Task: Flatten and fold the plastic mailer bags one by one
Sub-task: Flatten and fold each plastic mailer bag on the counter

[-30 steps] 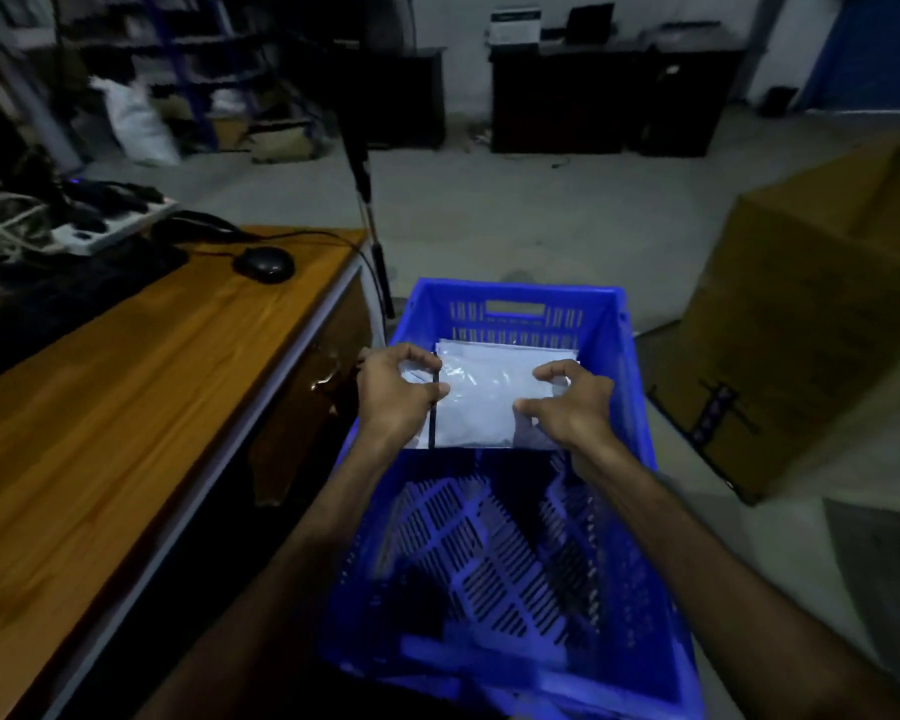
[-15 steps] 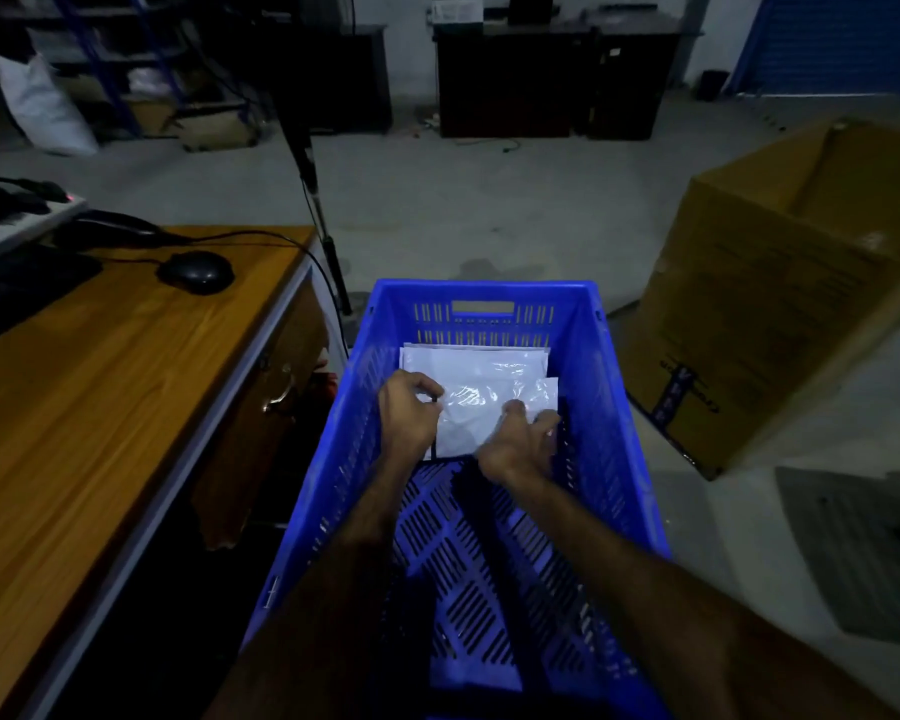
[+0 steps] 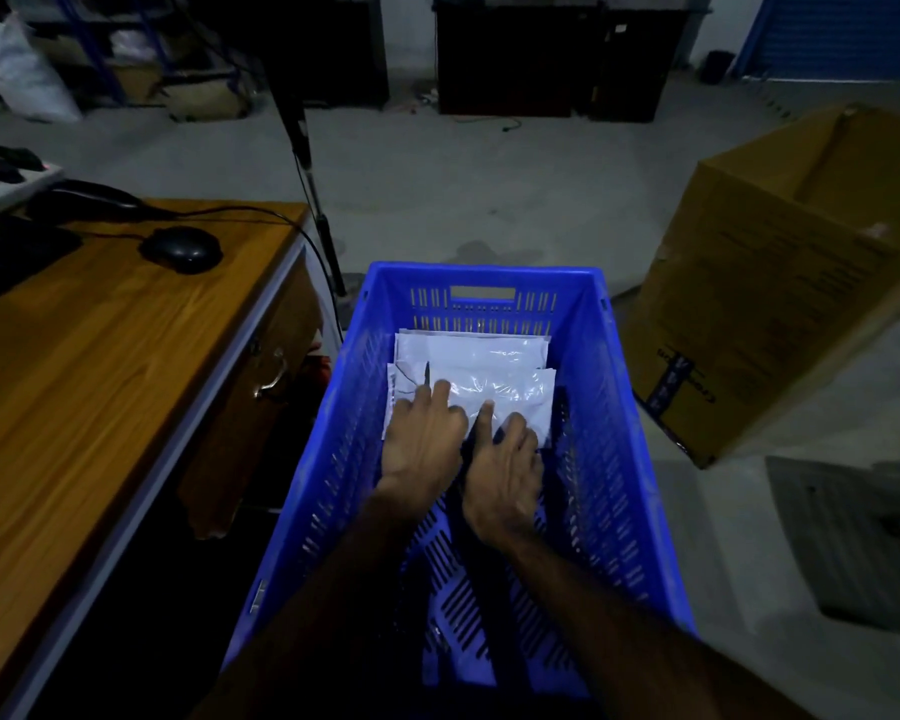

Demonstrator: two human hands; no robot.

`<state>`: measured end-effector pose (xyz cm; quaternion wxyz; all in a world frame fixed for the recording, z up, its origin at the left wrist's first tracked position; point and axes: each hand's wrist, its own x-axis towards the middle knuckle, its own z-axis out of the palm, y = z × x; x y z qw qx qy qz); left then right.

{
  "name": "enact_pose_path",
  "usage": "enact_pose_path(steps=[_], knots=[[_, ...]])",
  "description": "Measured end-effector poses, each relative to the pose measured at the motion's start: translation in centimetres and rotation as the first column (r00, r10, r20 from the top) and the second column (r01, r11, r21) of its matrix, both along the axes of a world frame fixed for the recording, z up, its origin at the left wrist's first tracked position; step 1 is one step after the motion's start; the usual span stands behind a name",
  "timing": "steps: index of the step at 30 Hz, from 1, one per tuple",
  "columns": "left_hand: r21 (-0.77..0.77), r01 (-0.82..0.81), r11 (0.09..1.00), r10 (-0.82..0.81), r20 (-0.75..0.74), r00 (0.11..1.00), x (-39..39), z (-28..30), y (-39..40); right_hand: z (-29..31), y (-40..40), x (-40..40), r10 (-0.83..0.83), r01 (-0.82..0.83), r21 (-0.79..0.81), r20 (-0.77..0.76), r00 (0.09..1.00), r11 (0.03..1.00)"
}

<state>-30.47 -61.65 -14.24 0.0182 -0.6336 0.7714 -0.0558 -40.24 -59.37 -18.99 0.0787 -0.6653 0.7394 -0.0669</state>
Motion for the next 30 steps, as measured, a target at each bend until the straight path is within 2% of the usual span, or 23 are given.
enact_pose_path(steps=[3, 9, 14, 18, 24, 27, 30], knots=[[0.153, 0.034, 0.988, -0.029, -0.037, 0.999, -0.1, -0.9, 0.7, 0.2, 0.1, -0.1, 0.007, -0.007, 0.002, 0.011, 1.0, 1.0], [0.274, 0.062, 0.96, -0.046, -0.064, 0.997, 0.8, -2.2, 1.4, 0.6, 0.6, -0.7, 0.031, -0.033, 0.033, 0.062, 0.998, 0.999], [0.372, 0.042, 0.927, 0.015, -0.149, 0.989, 1.3, -2.8, 1.4, 1.5, 0.9, -0.6, 0.087, -0.099, 0.195, 0.07, 0.994, 0.976], [0.357, 0.038, 0.933, 0.019, -0.154, 0.988, 1.3, -1.9, 1.9, 2.7, 0.9, -0.7, 0.081, -0.112, 0.272, 0.124, 0.989, 0.956], [0.36, 0.035, 0.932, 0.031, -0.175, 0.984, 1.9, -1.3, 3.4, 4.8, 2.1, -1.5, 0.095, -0.148, 0.295, 0.185, 0.978, 0.944], [0.365, 0.042, 0.93, 0.048, -0.234, 0.971, 2.1, -0.1, 4.1, 6.4, 3.2, -2.0, 0.105, -0.17, 0.304, 0.22, 0.97, 0.937], [0.317, 0.032, 0.948, 0.087, -0.352, 0.932, 2.9, 1.4, 5.6, 7.9, 4.3, -2.3, 0.068, -0.185, 0.289, 0.372, 0.926, 0.939]])
